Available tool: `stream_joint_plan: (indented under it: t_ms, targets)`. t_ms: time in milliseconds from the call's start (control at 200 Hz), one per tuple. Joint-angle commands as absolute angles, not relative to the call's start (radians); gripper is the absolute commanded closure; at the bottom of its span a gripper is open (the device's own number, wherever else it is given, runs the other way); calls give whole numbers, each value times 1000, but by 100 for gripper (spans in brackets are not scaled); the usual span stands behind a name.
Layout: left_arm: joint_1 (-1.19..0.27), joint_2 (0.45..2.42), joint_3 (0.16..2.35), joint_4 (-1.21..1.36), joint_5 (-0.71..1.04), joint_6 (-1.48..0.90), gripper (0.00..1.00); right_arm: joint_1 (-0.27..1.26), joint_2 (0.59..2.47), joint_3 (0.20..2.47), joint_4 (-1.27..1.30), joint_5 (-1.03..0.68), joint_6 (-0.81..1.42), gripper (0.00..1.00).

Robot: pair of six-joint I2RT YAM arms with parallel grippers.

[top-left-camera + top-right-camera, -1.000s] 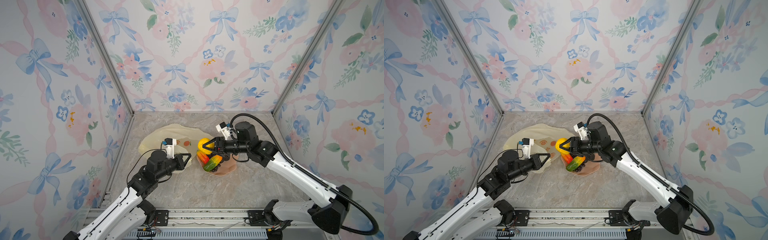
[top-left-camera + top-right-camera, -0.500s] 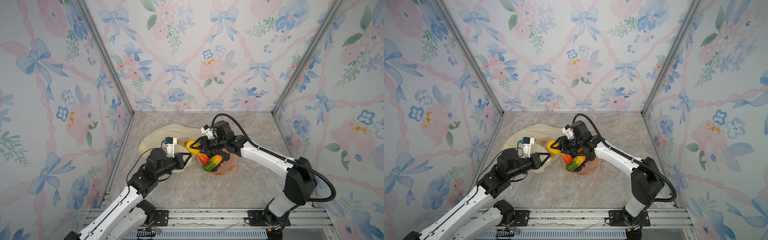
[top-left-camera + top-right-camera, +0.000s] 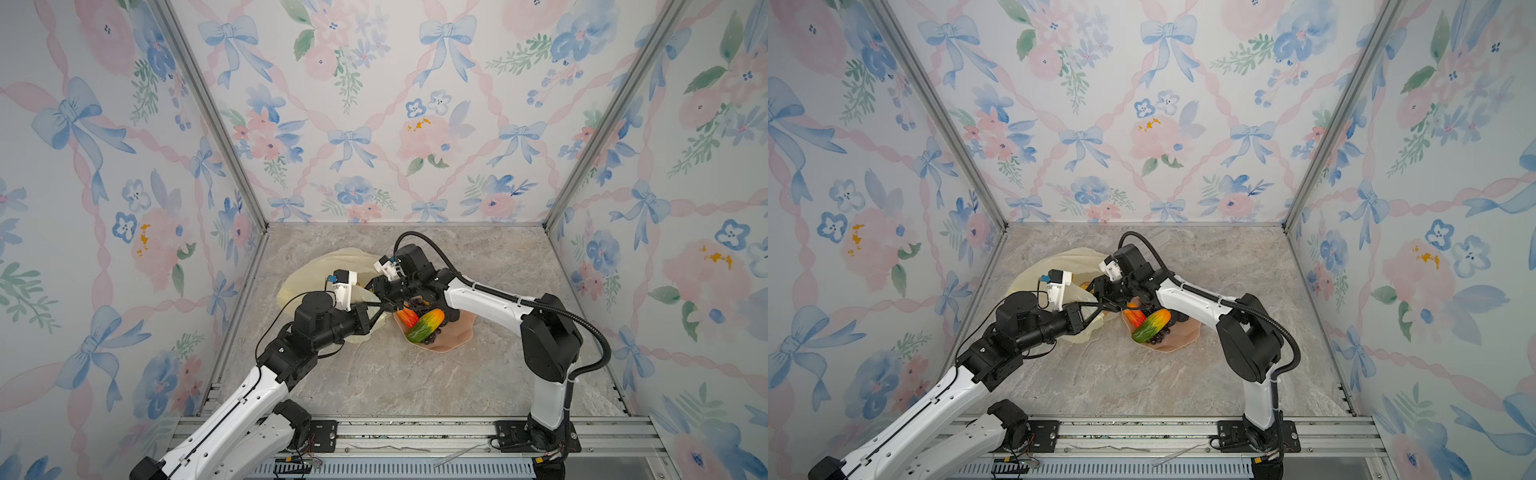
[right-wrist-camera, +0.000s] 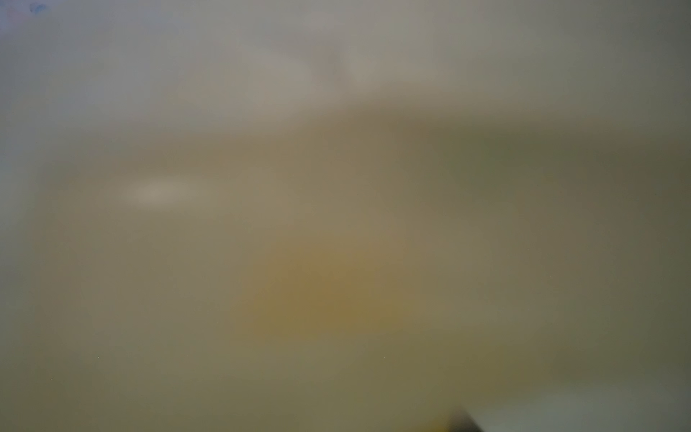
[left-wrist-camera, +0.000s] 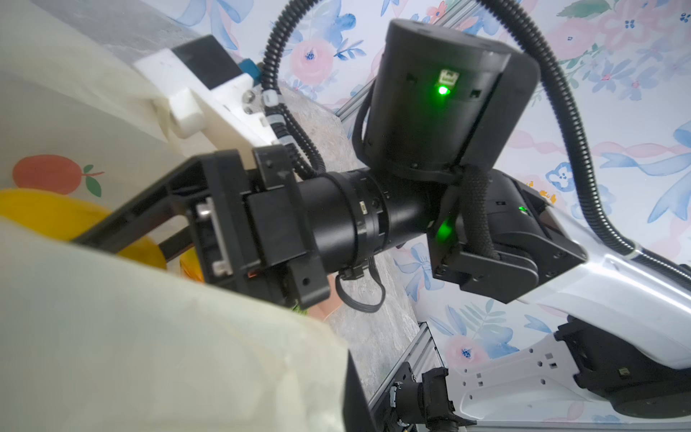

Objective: Place the fruits into the plastic bag

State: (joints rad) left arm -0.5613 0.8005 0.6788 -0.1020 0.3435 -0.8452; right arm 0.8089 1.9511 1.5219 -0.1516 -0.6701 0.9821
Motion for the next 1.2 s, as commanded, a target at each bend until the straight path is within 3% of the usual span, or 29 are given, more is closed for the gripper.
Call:
stream_joint_plan:
  t_ms: [0,720,1105,1195]
  targets:
    - [-555,803,701,-75,373,-818,100,835,2007,1596,-128,-687,1007,44]
    - [-554,736,493,119,403,-913,100,902,2323,1854,-212,-613,1042,39]
    - [-552,703,454,118,390,-920,100,903,2359,1871,-235,-595,1032,29]
    - [-553,705,455,116,393,-920,100,903,2353,1873,-234,-596,1028,20]
